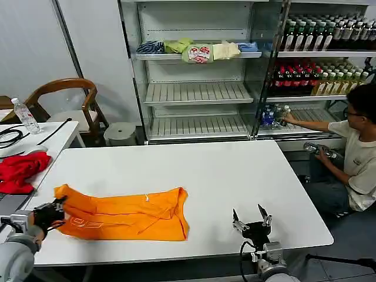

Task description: Fold and organize the clothes.

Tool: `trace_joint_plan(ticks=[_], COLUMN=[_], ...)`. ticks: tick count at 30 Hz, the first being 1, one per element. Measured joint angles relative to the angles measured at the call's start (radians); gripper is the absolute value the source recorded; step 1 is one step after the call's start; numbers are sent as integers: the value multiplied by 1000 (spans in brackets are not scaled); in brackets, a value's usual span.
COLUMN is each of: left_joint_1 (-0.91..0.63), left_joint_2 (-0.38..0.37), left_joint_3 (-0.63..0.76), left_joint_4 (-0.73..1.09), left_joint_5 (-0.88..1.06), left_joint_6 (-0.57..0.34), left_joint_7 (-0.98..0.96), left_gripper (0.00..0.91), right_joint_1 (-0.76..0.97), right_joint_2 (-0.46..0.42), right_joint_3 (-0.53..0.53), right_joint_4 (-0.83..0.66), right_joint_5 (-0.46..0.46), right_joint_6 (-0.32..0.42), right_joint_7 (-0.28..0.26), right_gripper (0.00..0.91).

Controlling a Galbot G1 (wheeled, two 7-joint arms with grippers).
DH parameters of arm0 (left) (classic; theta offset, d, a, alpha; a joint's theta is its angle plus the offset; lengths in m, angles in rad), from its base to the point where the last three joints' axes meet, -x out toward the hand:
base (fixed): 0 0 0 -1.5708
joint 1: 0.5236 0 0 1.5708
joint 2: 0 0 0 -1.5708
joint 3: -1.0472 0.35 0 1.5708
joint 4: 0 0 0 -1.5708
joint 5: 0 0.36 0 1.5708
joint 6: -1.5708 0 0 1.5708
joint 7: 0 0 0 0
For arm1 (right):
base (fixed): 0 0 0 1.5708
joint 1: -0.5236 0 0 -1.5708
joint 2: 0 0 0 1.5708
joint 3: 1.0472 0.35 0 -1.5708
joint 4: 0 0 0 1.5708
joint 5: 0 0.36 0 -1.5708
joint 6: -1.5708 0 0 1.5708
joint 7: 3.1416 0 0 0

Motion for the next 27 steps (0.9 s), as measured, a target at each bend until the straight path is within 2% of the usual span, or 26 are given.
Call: trace_joint_plan(ticks=[11, 27], left_joint_1=[-51, -169], left_joint_2=[-88, -197], left_joint_3=[187, 416], left_joint_4=[-115, -83], left_joint_5=[25, 40], left_joint_6=[2, -4], left_joint_7=[-1, -46], left_gripper=[0, 0], right_joint_1=[-42, -80], right_joint_2=[3, 14], right_joint_3=[58, 111], right_joint_4=[30, 46], right_joint_5=[-2, -10], right_joint_6=[-6, -7], right_joint_7=[0, 2], right_gripper=[907, 907])
